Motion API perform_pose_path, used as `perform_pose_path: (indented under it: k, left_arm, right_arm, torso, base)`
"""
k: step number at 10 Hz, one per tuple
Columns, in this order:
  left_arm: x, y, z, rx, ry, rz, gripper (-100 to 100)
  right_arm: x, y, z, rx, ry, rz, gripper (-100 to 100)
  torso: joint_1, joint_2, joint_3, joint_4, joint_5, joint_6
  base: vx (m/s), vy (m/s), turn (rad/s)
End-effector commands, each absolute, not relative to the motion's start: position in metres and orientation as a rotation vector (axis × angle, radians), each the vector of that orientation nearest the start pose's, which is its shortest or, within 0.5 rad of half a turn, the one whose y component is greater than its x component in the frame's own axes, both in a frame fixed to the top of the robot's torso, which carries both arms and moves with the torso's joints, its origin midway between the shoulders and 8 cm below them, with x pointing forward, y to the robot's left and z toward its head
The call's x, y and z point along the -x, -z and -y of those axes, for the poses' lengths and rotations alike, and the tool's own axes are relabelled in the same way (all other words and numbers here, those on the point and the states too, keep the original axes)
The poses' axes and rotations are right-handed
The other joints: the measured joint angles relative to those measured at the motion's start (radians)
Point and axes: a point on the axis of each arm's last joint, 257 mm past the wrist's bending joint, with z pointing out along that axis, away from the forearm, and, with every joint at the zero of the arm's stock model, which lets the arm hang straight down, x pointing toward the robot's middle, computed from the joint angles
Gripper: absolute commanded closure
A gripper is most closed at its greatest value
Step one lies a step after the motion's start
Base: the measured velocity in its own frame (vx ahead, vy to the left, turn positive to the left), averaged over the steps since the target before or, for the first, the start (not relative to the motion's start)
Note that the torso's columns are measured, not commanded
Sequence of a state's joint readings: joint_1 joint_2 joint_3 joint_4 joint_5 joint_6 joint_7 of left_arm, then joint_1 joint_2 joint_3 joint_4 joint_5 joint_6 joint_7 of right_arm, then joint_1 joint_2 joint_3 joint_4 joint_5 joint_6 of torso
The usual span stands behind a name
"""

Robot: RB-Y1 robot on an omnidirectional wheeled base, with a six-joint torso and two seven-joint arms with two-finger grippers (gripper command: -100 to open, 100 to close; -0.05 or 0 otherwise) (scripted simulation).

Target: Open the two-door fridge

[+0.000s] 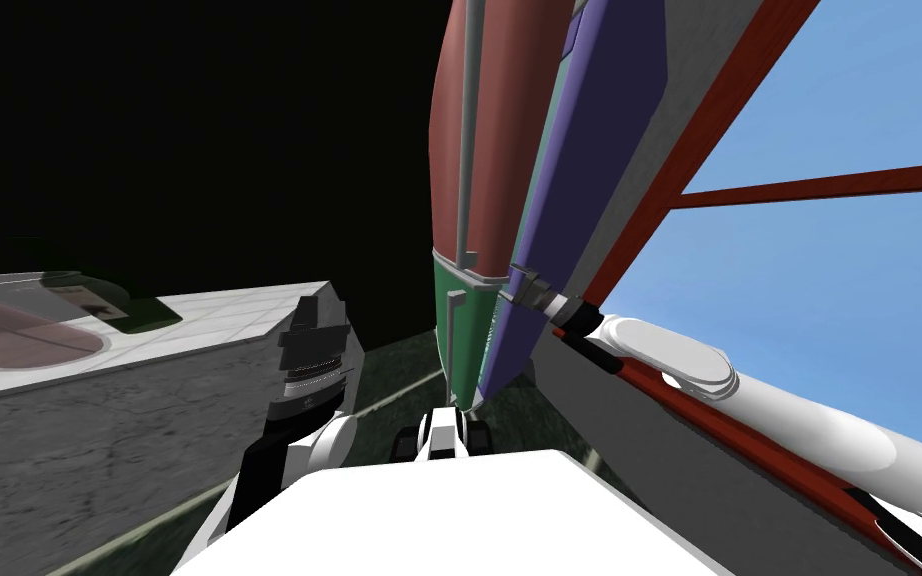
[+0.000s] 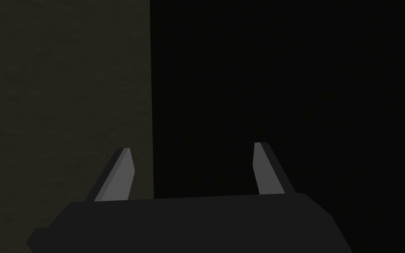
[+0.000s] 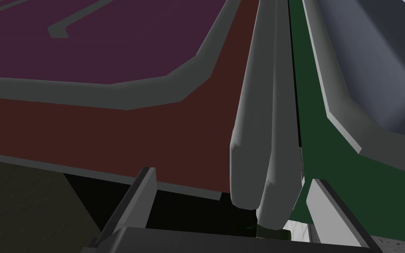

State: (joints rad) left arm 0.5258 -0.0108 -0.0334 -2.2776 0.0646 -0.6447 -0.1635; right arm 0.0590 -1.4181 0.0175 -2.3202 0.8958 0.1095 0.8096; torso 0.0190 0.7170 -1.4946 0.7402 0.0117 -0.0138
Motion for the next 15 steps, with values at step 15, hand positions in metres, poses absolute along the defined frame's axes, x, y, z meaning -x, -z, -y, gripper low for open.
perform_pose_path:
  k: [15]
  left_arm:
    - [-0.317, -0.041, -0.278, 0.563, 1.231, -0.514, 0]
  right_arm:
    - [-0.455, -0.084, 0.201, 1.311, 0.739, -0.658, -100]
  torso:
    - [-0.01, 0.006, 0.008, -0.005, -0.007, 0.006]
  base:
    - [-0.004, 0.008, -0.042]
